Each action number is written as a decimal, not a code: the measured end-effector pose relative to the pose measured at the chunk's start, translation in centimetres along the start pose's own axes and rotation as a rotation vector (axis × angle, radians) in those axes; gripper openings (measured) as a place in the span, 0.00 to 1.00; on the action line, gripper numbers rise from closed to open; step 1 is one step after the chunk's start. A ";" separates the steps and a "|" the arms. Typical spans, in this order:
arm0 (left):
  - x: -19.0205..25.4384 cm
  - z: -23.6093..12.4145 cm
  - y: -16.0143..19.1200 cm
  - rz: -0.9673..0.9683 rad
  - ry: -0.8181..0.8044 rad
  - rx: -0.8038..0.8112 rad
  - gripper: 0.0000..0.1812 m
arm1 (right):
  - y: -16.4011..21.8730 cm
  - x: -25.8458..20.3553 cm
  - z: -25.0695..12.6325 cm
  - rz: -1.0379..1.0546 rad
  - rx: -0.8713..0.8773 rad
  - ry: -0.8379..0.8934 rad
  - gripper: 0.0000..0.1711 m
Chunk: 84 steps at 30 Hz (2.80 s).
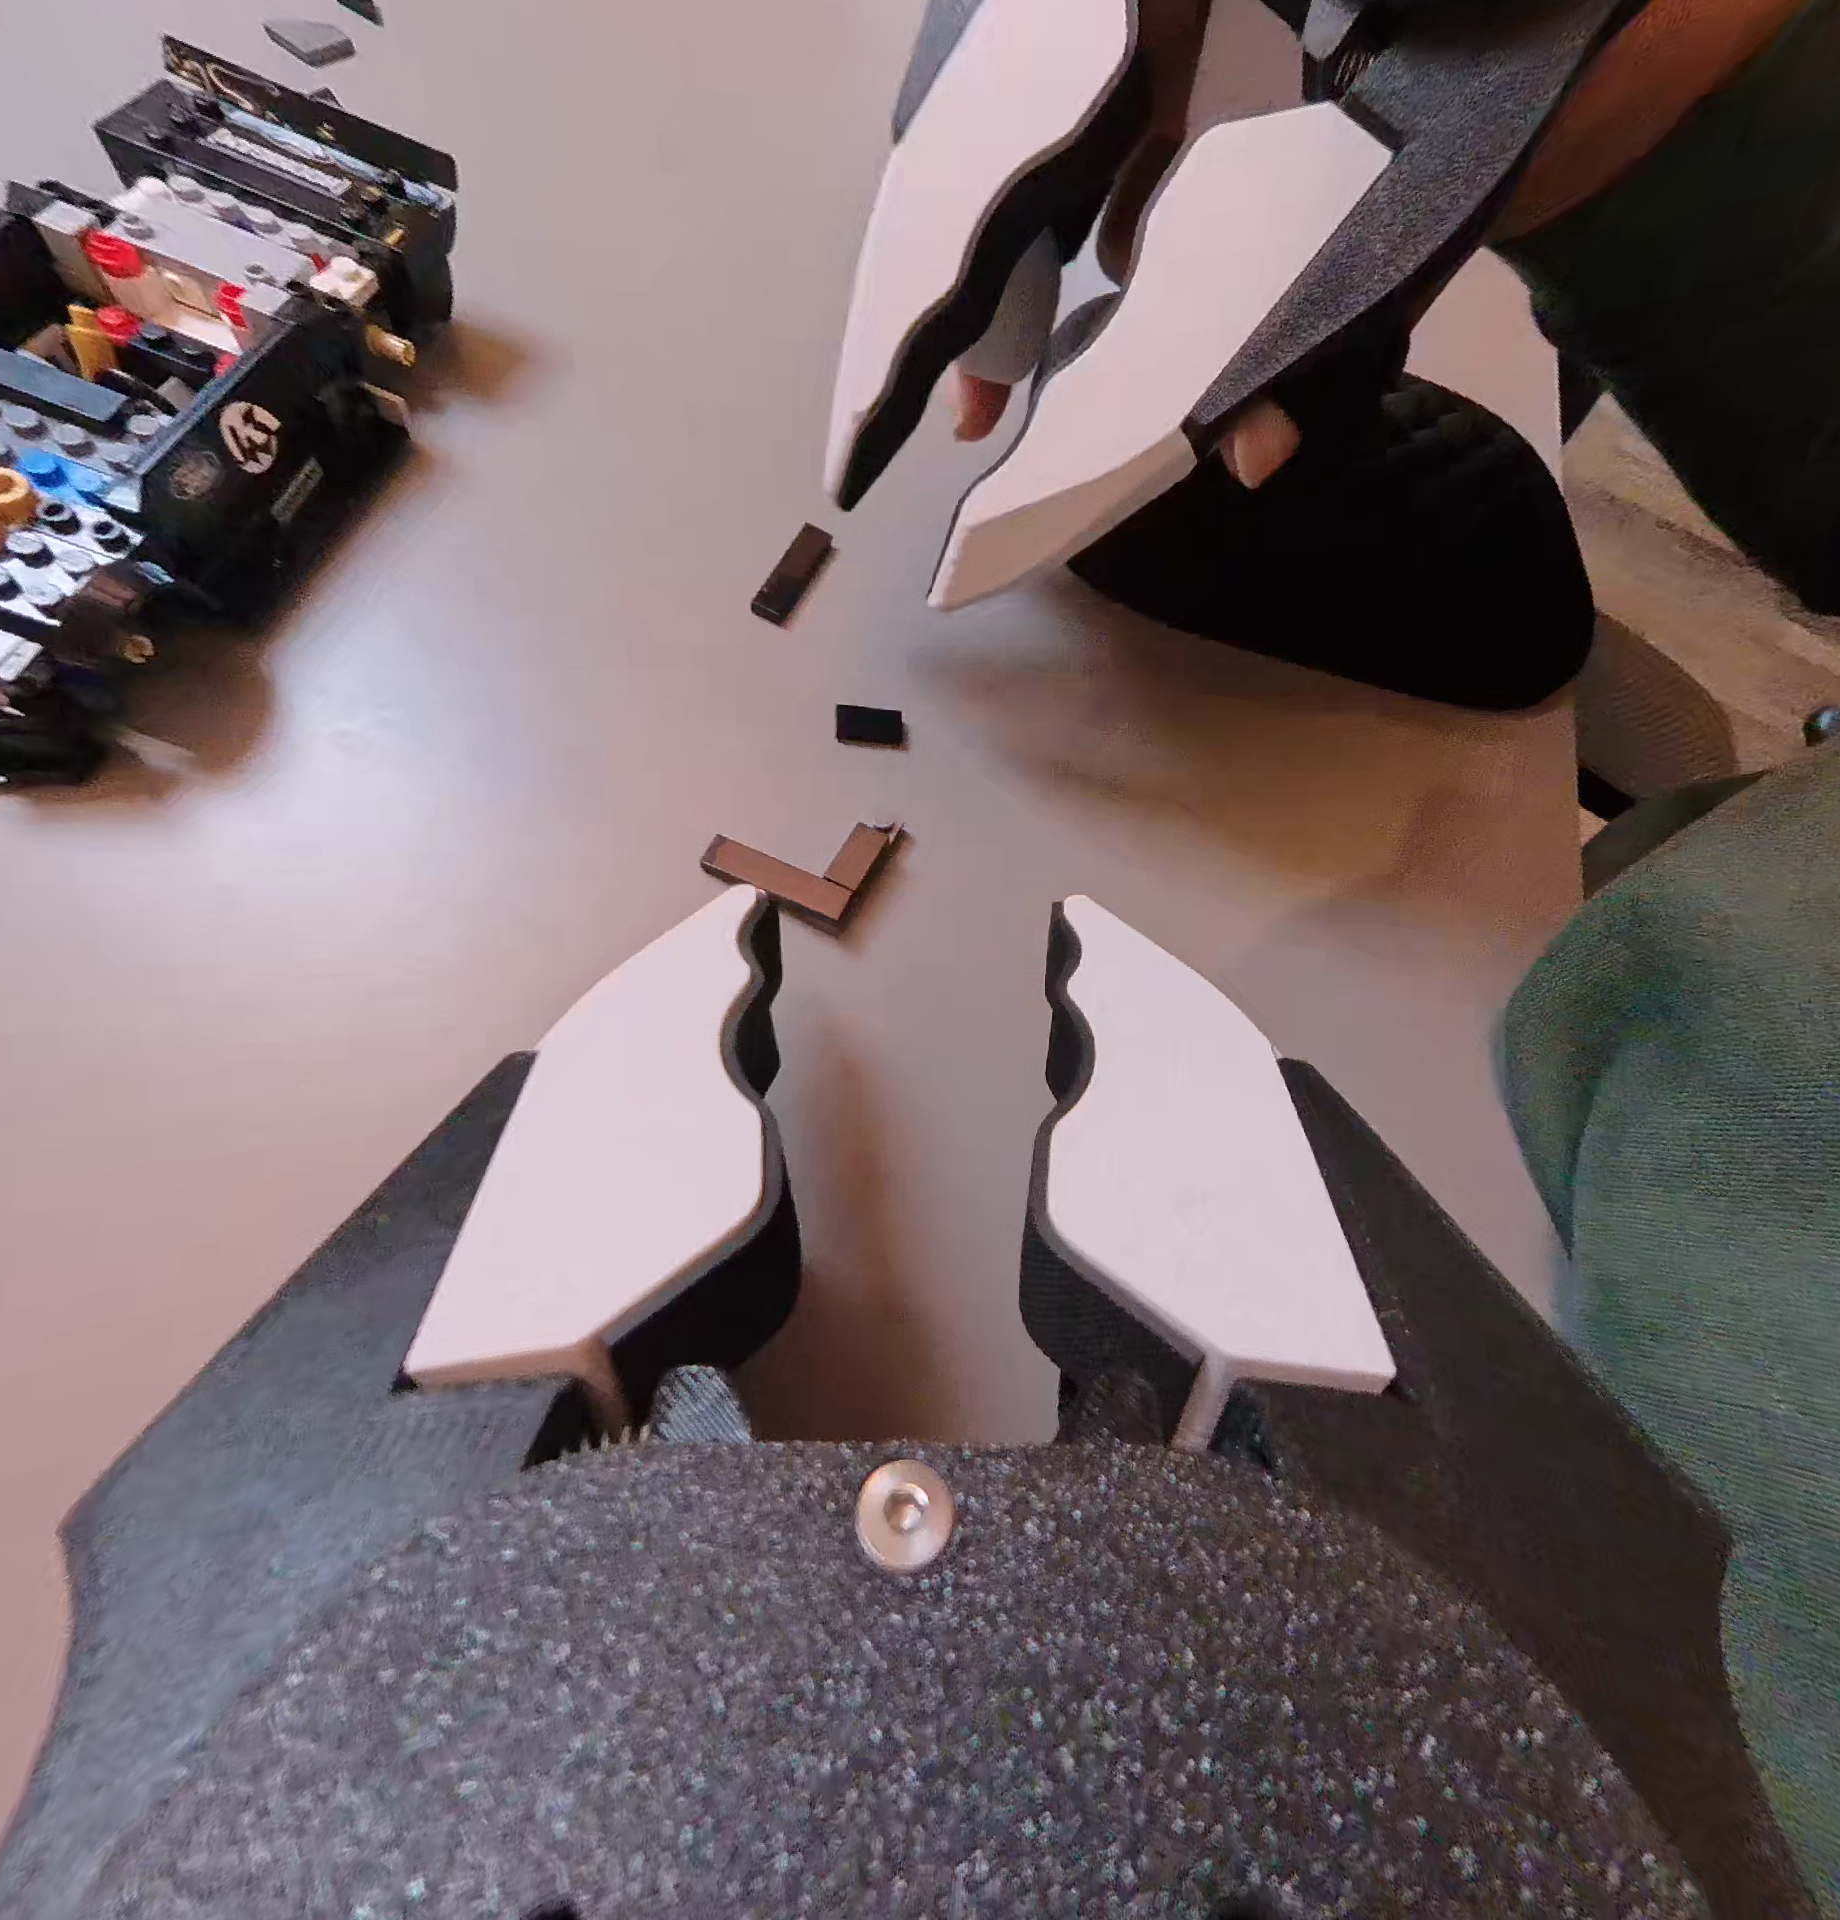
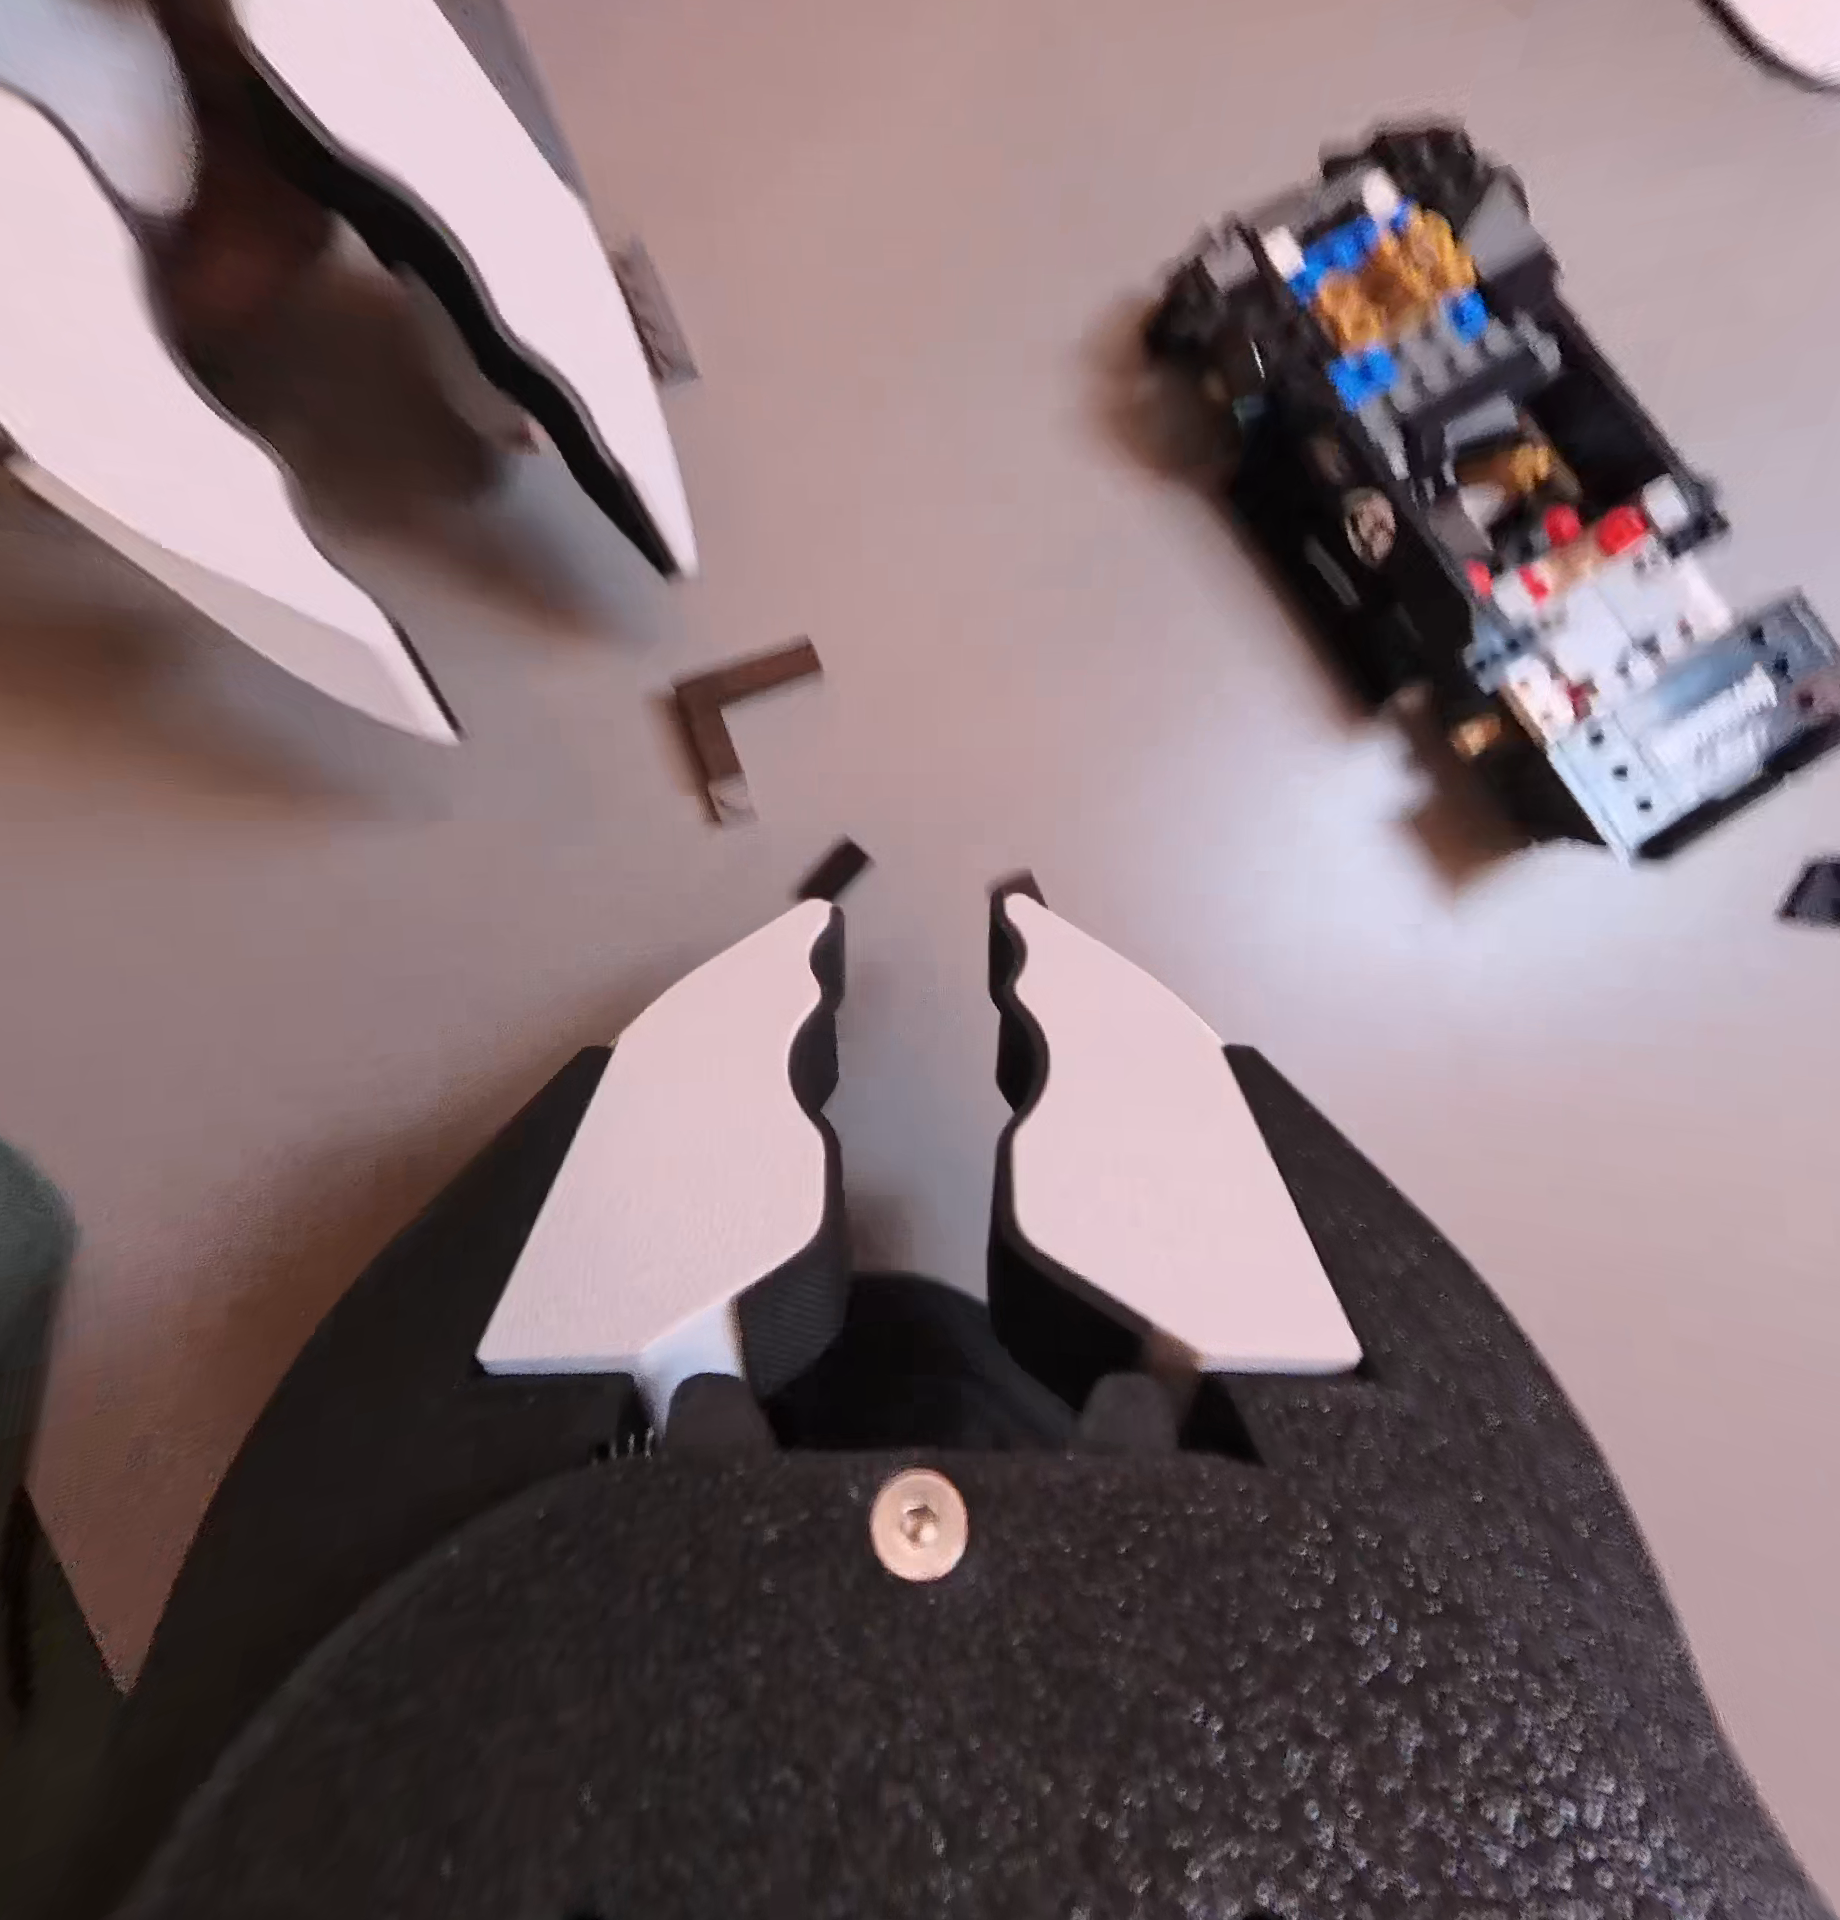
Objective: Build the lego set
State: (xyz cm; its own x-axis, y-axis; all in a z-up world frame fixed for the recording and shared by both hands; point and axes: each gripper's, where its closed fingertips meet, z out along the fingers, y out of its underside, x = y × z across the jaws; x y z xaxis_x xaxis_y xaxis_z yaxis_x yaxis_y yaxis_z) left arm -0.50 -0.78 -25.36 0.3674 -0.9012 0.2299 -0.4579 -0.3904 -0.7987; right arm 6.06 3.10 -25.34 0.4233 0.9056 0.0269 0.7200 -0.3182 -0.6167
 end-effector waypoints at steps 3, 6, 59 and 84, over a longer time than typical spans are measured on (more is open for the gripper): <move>-0.3 -0.1 -0.1 0.006 -0.009 0.006 0.27 | 2.2 0.2 0.0 0.034 -0.063 -0.009 0.15; -0.3 -0.1 0.0 0.014 -0.010 0.001 0.26 | 2.4 -0.6 0.6 0.021 -0.075 -0.028 0.15; -3.3 1.2 1.1 0.248 -0.146 -0.146 0.18 | -0.8 -4.6 2.9 -0.577 -0.170 -0.409 0.04; 0.3 1.8 0.4 0.294 -0.070 -0.083 0.00 | -0.9 -5.1 3.8 -0.577 -0.169 -0.355 0.04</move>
State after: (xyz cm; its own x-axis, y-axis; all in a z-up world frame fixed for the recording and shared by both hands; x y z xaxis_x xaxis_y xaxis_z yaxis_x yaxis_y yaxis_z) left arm 0.90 -0.83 -26.67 0.2629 -0.9637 -0.0456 -0.6160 -0.1313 -0.7767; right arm 1.18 -0.15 -27.90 -0.2371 0.9708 0.0363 0.8637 0.2278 -0.4497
